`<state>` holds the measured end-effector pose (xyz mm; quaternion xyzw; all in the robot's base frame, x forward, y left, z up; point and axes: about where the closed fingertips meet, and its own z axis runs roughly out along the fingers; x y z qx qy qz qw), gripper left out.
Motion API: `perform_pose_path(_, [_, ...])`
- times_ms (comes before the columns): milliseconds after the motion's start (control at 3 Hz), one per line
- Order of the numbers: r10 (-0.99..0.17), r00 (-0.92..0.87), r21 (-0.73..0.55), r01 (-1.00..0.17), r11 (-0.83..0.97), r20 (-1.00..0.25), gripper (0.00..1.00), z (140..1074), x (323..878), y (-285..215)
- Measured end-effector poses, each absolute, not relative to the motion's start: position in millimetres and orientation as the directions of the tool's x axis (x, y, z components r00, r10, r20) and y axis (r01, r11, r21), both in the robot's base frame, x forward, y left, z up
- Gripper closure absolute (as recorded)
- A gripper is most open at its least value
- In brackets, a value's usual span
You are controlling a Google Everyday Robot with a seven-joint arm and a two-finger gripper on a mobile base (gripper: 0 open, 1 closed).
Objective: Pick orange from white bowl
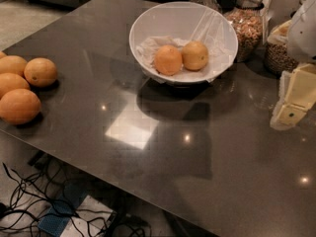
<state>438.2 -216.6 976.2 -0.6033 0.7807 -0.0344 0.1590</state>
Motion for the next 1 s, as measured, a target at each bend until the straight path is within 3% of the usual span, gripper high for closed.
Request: perform_pose_path(1000, [-0.973,-0.084,-0.349,-0.924,0.157,-0.216,0.00,979.4,496.8,-215.8])
